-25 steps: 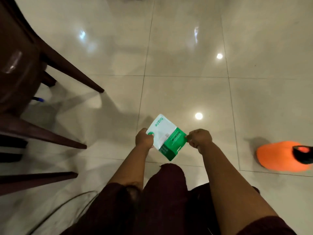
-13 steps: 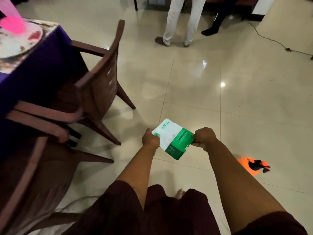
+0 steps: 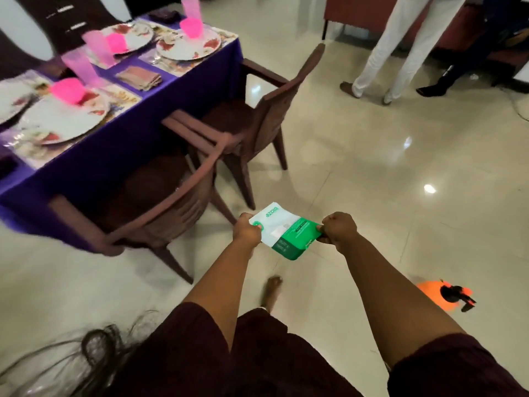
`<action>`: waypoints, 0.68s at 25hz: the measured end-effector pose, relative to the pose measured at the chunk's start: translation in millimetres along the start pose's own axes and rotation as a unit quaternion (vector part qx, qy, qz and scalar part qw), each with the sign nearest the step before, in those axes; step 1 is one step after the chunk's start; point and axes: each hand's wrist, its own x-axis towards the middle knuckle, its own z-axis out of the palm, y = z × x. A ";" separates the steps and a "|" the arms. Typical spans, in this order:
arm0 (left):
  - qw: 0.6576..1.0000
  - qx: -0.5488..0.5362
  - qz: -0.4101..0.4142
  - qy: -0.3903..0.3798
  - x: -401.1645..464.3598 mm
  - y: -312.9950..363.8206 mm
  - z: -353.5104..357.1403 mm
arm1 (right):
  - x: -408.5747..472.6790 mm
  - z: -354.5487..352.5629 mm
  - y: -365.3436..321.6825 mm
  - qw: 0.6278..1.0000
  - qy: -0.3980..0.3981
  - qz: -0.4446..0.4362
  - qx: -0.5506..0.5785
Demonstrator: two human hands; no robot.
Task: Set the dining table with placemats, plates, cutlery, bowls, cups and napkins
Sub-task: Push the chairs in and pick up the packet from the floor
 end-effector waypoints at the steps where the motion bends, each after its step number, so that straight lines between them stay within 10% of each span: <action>1: 1.000 -0.012 -0.009 0.015 -15.9 -17.5 -19.6 | -18.8 12.7 6.4 1.000 -0.018 -0.003 -0.005; 17: 0.920 -0.223 -0.125 0.296 -144.1 -256.2 -382.9 | -240.2 397.7 38.1 0.888 -0.357 -0.081 -0.279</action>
